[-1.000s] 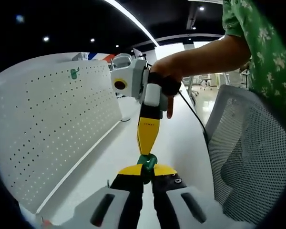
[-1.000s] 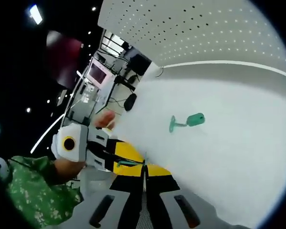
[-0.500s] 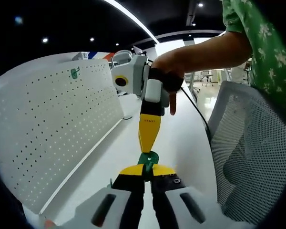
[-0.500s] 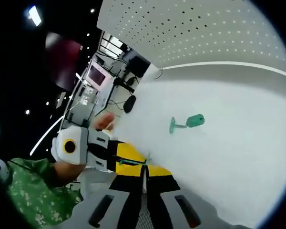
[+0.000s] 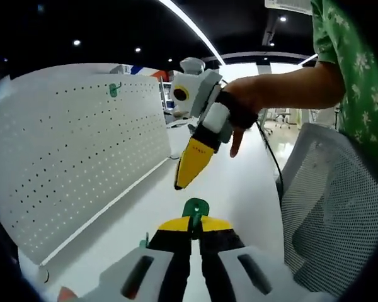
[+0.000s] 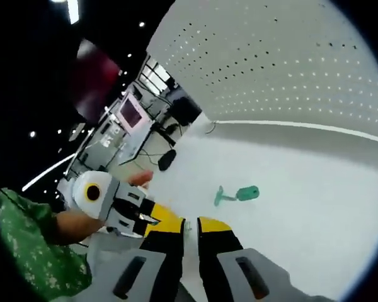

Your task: Insert the hook assembly into the mounting plate slot until the hook locks in place.

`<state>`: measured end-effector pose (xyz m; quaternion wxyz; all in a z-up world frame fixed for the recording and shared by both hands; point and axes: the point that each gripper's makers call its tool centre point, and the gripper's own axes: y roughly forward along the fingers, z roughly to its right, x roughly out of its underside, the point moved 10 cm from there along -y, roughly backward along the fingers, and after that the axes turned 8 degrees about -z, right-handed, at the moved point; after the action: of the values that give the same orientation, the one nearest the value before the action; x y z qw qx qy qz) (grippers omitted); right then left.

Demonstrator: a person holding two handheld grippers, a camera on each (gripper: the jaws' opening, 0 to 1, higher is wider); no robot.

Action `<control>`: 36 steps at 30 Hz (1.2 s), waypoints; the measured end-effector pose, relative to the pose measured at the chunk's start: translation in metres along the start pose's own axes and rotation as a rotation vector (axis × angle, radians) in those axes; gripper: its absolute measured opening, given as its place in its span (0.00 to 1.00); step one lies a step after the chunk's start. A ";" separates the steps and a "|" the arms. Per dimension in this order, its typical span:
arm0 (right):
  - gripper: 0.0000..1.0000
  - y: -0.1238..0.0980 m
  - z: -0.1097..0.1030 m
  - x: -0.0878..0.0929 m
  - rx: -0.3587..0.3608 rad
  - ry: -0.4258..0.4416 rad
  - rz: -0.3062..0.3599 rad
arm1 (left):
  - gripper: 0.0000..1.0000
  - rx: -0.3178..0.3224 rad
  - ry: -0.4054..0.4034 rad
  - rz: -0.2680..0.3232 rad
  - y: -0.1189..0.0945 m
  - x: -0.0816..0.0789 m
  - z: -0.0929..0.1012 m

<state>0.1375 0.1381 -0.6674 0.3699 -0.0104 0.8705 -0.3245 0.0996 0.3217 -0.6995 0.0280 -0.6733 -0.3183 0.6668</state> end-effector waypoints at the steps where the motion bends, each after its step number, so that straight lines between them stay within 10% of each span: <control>1: 0.08 -0.001 -0.002 0.000 0.016 -0.012 0.013 | 0.04 -0.006 -0.020 0.005 -0.001 0.000 -0.002; 21: 0.10 -0.012 -0.029 -0.008 0.395 -0.452 0.373 | 0.04 -0.073 -0.106 0.057 -0.005 -0.017 -0.019; 36: 0.08 -0.008 -0.032 0.003 0.385 -0.355 0.434 | 0.04 -0.157 -0.153 0.071 0.005 -0.035 -0.027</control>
<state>0.1125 0.1485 -0.6480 0.5712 0.1889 0.6973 -0.3896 0.1296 0.3120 -0.6678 -0.0728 -0.6315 -0.3468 0.6896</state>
